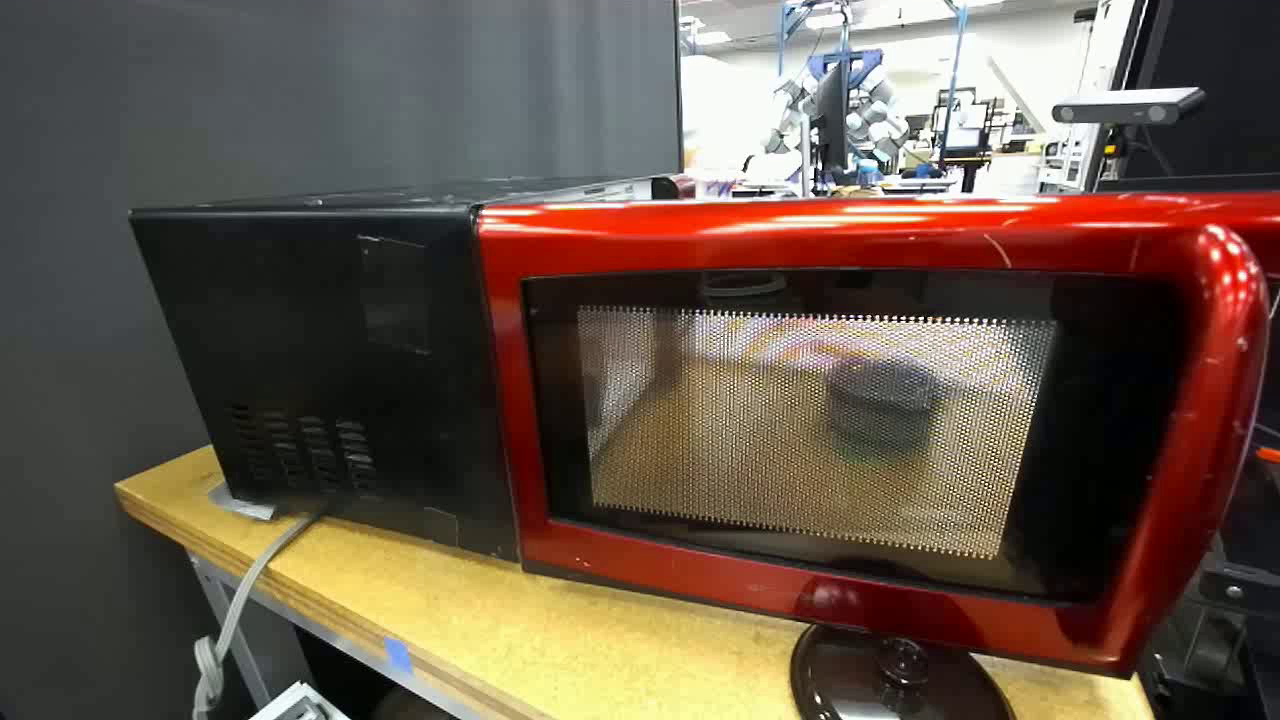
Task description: Close the microwave door
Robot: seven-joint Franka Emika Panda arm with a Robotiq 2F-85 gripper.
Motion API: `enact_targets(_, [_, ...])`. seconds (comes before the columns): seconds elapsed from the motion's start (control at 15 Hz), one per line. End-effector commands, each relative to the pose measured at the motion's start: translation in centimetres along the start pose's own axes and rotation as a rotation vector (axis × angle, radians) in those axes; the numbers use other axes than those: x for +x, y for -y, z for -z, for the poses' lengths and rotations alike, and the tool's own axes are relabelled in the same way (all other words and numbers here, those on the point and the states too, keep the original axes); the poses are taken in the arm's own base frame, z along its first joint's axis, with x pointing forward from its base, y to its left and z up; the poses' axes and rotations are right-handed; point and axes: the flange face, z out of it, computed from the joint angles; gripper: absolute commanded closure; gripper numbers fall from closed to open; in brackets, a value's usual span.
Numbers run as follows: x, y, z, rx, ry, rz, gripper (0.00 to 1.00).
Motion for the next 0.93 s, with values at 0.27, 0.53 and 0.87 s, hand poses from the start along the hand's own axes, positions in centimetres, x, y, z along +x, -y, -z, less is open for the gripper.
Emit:
enact_targets(0.27, [-0.9, 0.8, -1.3, 0.100, -0.002, -0.066, 0.00])
enact_targets(0.53, [-2.9, 2.1, -3.3, 0.212, 0.002, -0.174, 0.00])
enact_targets(0.87, [-7.4, 7.7, -6.1, 0.283, -0.072, -0.302, 0.00])
